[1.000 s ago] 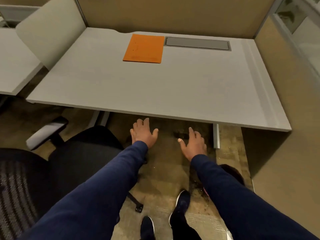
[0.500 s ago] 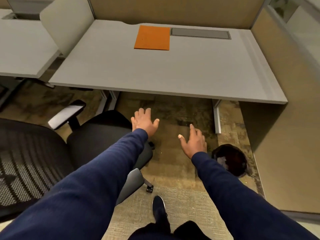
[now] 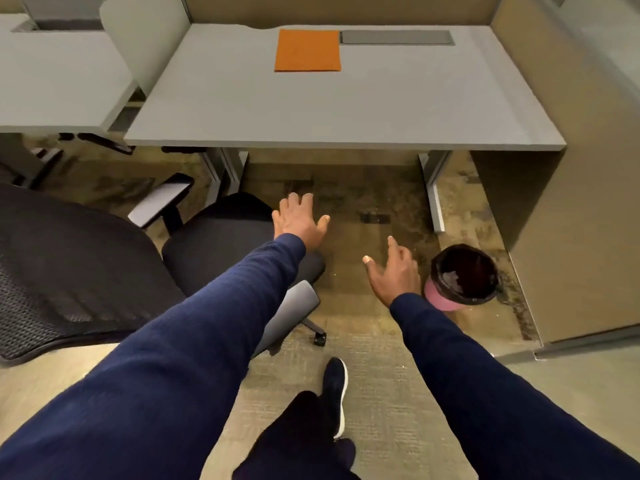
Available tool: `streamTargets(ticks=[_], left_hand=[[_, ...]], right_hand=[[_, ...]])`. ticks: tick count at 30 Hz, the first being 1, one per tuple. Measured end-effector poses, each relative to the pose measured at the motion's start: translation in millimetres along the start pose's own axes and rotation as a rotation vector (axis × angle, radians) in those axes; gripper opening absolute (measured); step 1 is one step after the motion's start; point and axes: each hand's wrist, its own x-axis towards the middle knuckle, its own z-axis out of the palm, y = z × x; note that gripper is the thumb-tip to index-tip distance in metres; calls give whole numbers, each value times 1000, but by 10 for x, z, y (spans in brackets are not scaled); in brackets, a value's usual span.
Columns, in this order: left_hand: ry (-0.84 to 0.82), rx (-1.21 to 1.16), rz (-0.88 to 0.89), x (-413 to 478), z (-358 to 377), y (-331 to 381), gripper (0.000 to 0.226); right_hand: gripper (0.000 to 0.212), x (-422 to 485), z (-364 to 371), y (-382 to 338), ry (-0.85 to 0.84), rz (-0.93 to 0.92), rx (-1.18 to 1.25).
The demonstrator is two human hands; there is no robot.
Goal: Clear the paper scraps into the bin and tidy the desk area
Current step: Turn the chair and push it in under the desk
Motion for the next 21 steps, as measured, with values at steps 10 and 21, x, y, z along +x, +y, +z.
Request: streamTargets(ticks=[10, 21], left_hand=[[14, 21, 89, -233, -417, -356, 58], [-157, 196, 398, -14, -976, -695, 61]], right_hand=[[76, -742, 222, -353, -3, 56, 23], [78, -1150, 701, -1186, 137, 204, 88]])
